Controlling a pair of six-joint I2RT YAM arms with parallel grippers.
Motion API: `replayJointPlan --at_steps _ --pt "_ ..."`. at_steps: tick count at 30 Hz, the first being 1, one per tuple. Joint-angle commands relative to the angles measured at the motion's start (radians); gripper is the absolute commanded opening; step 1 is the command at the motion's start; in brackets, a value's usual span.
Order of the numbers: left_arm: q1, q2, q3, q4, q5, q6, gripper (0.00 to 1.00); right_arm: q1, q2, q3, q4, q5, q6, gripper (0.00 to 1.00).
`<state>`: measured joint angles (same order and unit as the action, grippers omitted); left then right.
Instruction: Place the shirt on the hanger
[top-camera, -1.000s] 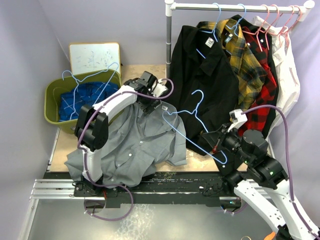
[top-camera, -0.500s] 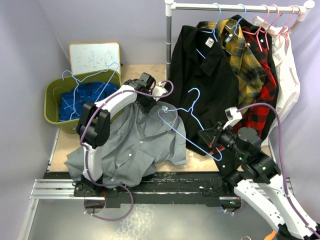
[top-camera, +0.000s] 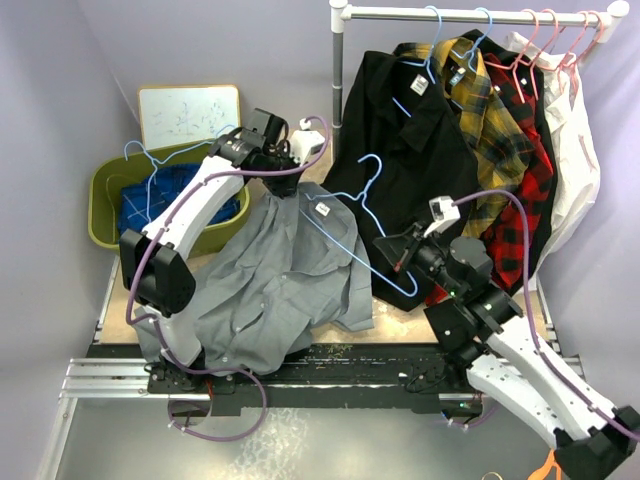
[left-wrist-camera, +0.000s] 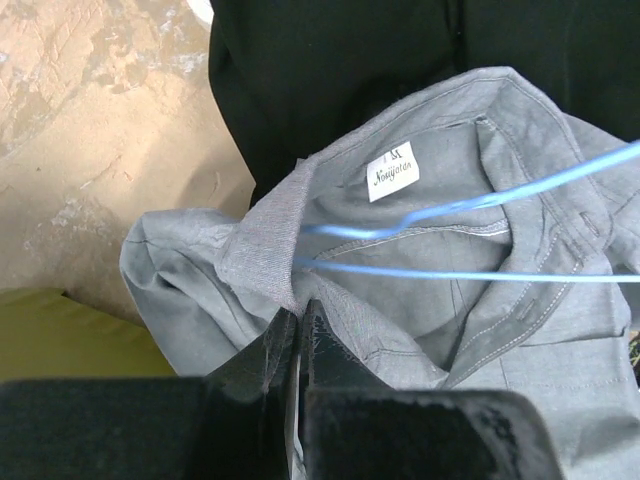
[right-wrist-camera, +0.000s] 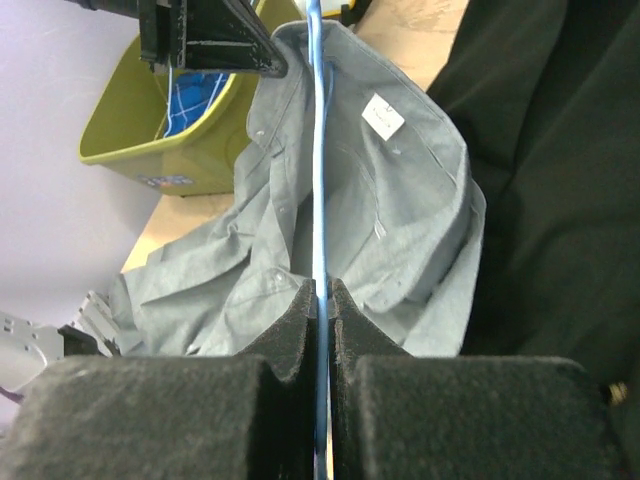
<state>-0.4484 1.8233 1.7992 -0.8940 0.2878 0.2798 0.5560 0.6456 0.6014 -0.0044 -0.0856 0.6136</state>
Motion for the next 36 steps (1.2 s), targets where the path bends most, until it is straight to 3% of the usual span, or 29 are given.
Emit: replayJointPlan --at_steps 1,10,18,28,33,34,36 --pt "-0.003 -0.032 0.045 -0.029 0.042 -0.023 0.0 0.003 0.098 -0.029 0.33 -0.042 0.051 0.0" --pt "-0.003 -0.074 0.039 -0.033 0.002 -0.012 0.0 0.032 0.261 -0.024 0.514 -0.048 0.12 0.0" --pt "-0.046 -0.112 0.056 -0.059 0.125 -0.022 0.0 0.207 0.401 -0.011 0.611 0.151 0.137 0.0" --pt "-0.065 -0.179 0.044 -0.096 0.297 0.008 0.0 0.211 0.496 -0.014 0.767 0.26 0.12 0.0" --pt "-0.065 -0.22 -0.094 -0.091 0.306 0.056 0.0 0.211 0.515 -0.029 0.819 0.288 0.115 0.0" --pt "-0.065 -0.222 -0.127 -0.107 0.33 0.086 0.08 0.212 0.513 -0.045 0.844 0.293 0.115 0.0" --pt "-0.064 -0.206 -0.179 -0.167 0.415 0.168 0.61 0.212 0.513 -0.071 0.878 0.292 0.114 0.0"
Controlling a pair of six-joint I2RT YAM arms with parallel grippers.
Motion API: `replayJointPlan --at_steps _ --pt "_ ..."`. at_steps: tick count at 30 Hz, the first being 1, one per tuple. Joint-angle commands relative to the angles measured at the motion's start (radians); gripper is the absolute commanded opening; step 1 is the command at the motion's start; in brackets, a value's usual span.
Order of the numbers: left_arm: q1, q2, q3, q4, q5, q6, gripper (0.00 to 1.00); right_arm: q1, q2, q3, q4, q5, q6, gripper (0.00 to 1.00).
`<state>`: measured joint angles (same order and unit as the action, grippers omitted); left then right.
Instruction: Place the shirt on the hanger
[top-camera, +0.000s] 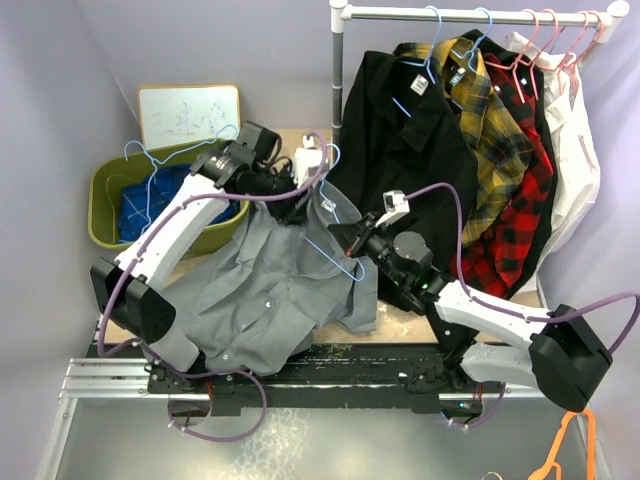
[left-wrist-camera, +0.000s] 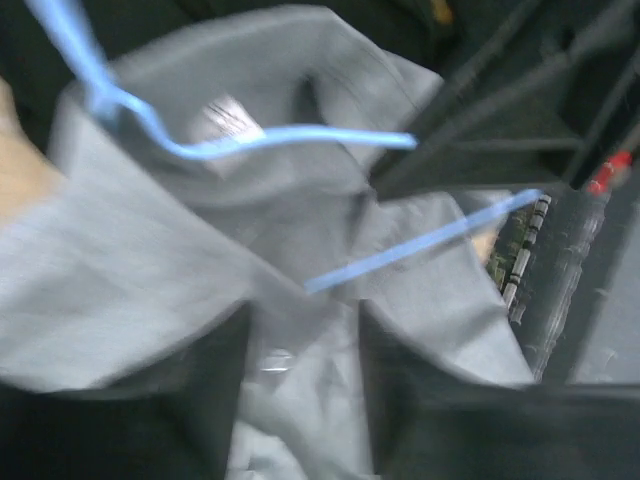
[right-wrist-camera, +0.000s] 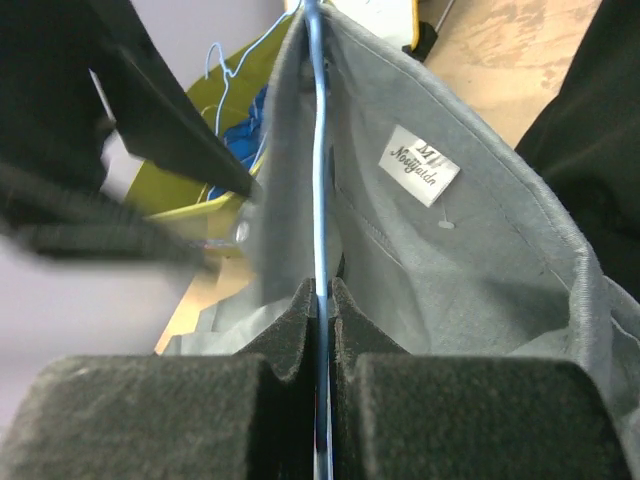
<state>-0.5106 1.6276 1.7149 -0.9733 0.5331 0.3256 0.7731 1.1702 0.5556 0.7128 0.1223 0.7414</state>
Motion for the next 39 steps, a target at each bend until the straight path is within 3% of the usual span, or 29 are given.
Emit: replayJointPlan --at_steps 1,2,3,8,13,16,19,21,25,33,39 --pt "-0.001 0.003 -0.102 -0.149 0.235 0.181 0.93 -0.005 -0.009 -0.036 0.172 0.08 -0.019 0.0" --pt "0.006 0.019 -0.096 -0.216 0.295 0.274 1.0 -0.005 -0.007 -0.05 0.19 0.075 -0.02 0.0" --pt "0.024 0.022 -0.088 -0.239 0.34 0.338 0.99 -0.005 -0.001 -0.068 0.212 0.062 -0.02 0.0" --pt "0.294 -0.046 -0.025 -0.065 0.54 0.438 0.99 -0.006 0.033 -0.138 0.313 0.001 -0.041 0.0" --pt "0.313 0.034 0.097 -0.035 0.531 0.611 0.99 -0.005 0.06 -0.157 0.364 -0.021 -0.103 0.0" --pt "0.313 0.19 0.285 -0.213 0.582 0.801 0.99 -0.005 0.085 -0.163 0.407 -0.046 -0.142 0.0" --pt "0.309 0.398 0.549 -0.527 0.65 1.018 0.99 -0.006 0.112 -0.158 0.438 -0.09 -0.18 0.0" --pt "0.295 0.496 0.671 -0.574 0.64 0.988 0.99 -0.005 0.124 -0.141 0.402 -0.139 -0.197 0.0" --pt "0.286 0.526 0.635 -0.574 0.606 1.134 0.99 -0.005 0.12 -0.145 0.418 -0.152 -0.24 0.0" --pt "0.269 0.54 0.578 -0.574 0.577 1.223 0.94 -0.005 0.138 -0.132 0.421 -0.156 -0.276 0.0" --pt "0.256 0.523 0.507 -0.574 0.619 1.255 0.62 -0.005 0.171 -0.132 0.458 -0.143 -0.277 0.0"
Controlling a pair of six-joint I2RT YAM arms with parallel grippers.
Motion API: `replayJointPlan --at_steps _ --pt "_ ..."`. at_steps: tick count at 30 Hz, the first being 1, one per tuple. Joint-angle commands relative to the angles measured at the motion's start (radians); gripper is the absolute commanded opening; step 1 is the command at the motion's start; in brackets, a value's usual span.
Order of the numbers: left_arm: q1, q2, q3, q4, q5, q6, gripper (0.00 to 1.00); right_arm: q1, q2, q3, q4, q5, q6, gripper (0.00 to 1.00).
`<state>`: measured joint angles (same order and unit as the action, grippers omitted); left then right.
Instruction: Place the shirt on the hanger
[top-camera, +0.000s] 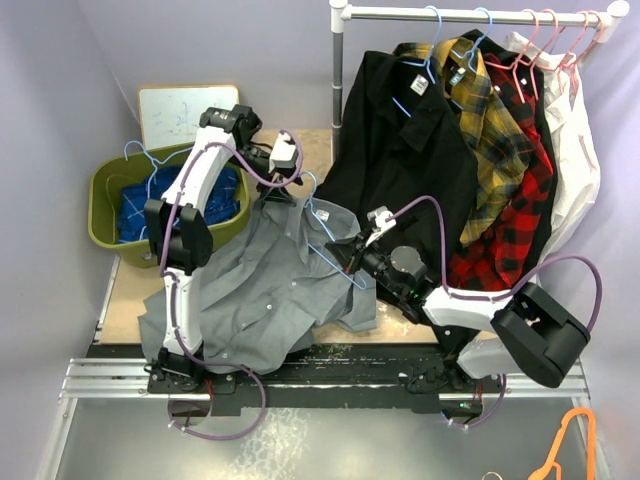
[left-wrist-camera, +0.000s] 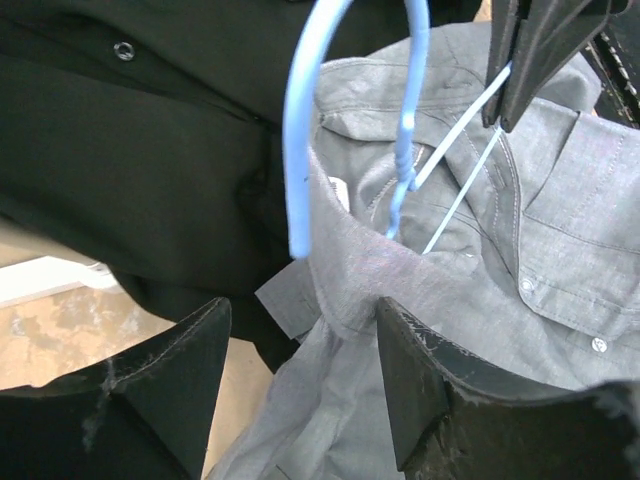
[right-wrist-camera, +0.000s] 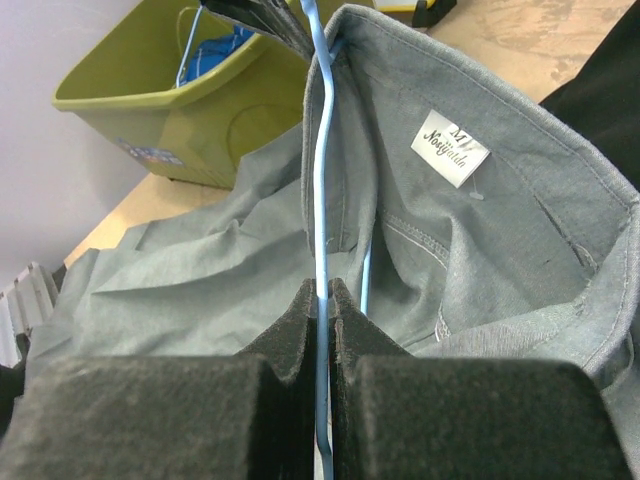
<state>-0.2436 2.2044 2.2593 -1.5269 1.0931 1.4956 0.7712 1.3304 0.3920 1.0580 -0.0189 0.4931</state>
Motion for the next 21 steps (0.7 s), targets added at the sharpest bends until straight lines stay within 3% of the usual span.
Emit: replayJointPlan --at_steps 1,9,12,17,19,20,21 --pt "-0.015 -0.056 -0.049 -0.021 0.056 0.091 0.6 -0.004 0.015 0.03 0.121 0.0 -0.029 0.0" --pt "-0.046 -0.053 -0.108 -0.022 0.042 0.107 0.59 -0.004 0.02 0.033 0.141 0.015 -0.042 0.0" --pt "-0.057 -0.056 -0.125 -0.022 0.048 0.108 0.52 -0.003 0.021 0.029 0.154 0.024 -0.043 0.0" --pt "-0.074 -0.108 -0.198 -0.022 0.089 0.083 0.57 -0.004 0.023 -0.003 0.249 0.05 -0.039 0.0" --pt "-0.08 -0.147 -0.252 -0.022 0.119 0.085 0.52 -0.003 0.016 -0.007 0.262 0.048 -0.038 0.0" --pt "-0.086 -0.169 -0.275 -0.022 0.134 0.09 0.42 -0.003 0.012 -0.008 0.265 0.045 -0.037 0.0" --pt "-0.09 -0.185 -0.288 -0.021 0.146 0.086 0.22 -0.003 0.007 -0.01 0.269 0.044 -0.033 0.0"
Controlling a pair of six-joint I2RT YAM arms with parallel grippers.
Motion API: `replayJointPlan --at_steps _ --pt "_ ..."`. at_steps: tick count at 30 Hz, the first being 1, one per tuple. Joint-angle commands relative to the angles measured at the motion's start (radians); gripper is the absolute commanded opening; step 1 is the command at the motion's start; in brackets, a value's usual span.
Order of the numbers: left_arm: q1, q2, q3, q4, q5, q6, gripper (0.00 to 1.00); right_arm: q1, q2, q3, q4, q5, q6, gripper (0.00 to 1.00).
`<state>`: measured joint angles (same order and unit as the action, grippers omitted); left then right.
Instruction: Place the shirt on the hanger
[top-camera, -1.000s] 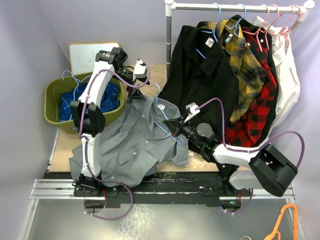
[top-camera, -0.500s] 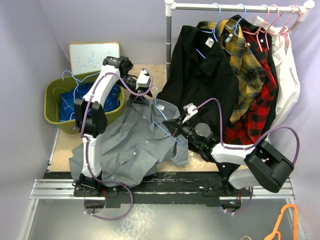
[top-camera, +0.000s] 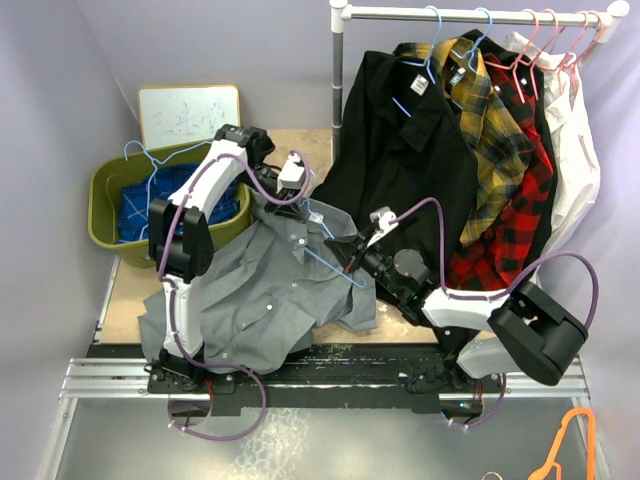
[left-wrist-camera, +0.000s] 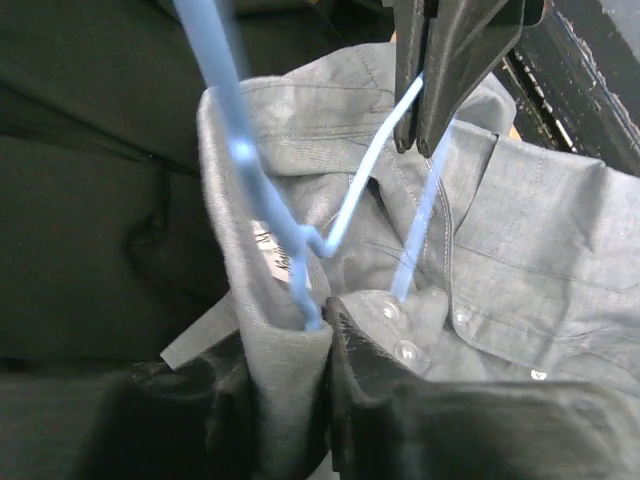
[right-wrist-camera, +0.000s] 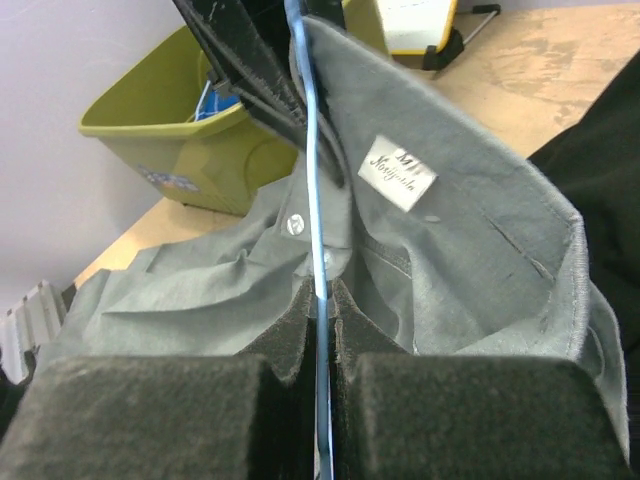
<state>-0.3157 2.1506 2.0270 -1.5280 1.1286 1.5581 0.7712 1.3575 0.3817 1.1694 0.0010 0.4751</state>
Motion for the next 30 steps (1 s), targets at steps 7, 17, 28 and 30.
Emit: replayJointPlan --at_steps 7,17,28,30 --pt "-0.029 -0.219 -0.017 -0.02 0.155 -0.095 0.0 -0.003 -0.068 -0.02 0.185 -0.014 -0.009 0.0" --pt "-0.068 -0.436 -0.014 0.202 0.142 -0.589 0.0 -0.004 -0.565 0.041 -0.336 0.167 -0.012 1.0" --pt "-0.049 -0.55 -0.036 0.559 -0.089 -1.105 0.0 -0.004 -0.971 0.145 -1.059 0.17 0.146 0.87" --pt "-0.043 -0.558 -0.039 0.553 -0.077 -1.1 0.0 -0.004 -0.959 0.12 -1.023 0.17 0.175 0.81"
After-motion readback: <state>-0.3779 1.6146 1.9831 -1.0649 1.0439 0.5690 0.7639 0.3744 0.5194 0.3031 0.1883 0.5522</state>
